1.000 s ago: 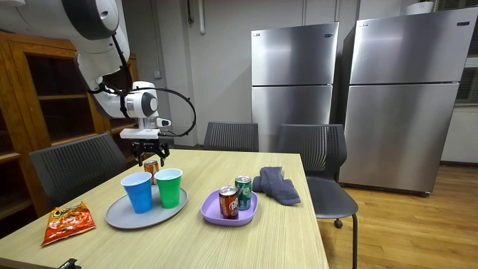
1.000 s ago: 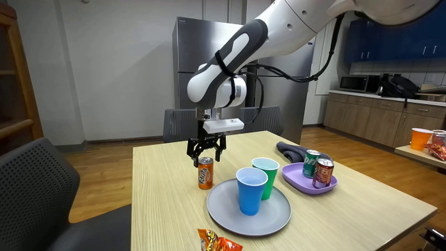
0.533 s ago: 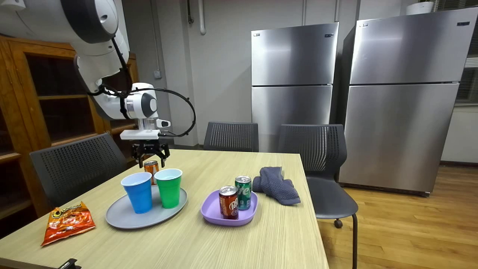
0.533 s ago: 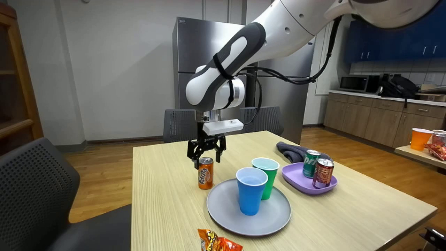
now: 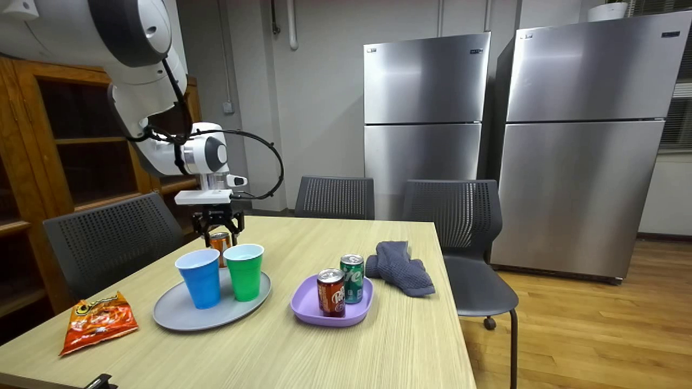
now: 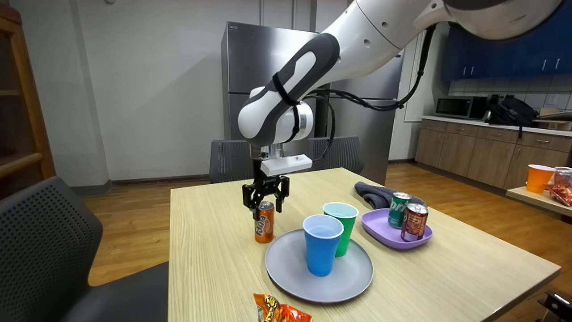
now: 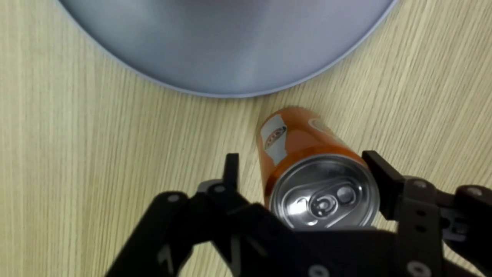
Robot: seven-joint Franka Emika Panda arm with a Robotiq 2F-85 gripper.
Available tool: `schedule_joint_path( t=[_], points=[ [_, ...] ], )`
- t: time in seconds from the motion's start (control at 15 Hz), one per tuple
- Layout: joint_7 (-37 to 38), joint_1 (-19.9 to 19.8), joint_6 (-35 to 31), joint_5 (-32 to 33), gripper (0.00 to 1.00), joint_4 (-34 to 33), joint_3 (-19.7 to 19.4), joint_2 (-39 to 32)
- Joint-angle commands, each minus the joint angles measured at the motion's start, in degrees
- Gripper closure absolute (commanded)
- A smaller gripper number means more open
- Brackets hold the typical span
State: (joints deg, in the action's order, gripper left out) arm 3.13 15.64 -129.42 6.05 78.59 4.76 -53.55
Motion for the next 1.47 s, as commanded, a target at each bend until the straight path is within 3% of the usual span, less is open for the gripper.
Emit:
schedule_joint_path(
  t=[0.0,0.13,1.4],
  points=[
    [-0.1,0.9,2.3,0.9,0.5,-3.0,-0.6,-1.2],
    [-0.3,0.8,2.3,0.7,0.62,-2.9,-0.3,-1.0],
    [-5.7,-5.7,1.6,0.3,0.62,5.2,-0.6,12.1]
  ],
)
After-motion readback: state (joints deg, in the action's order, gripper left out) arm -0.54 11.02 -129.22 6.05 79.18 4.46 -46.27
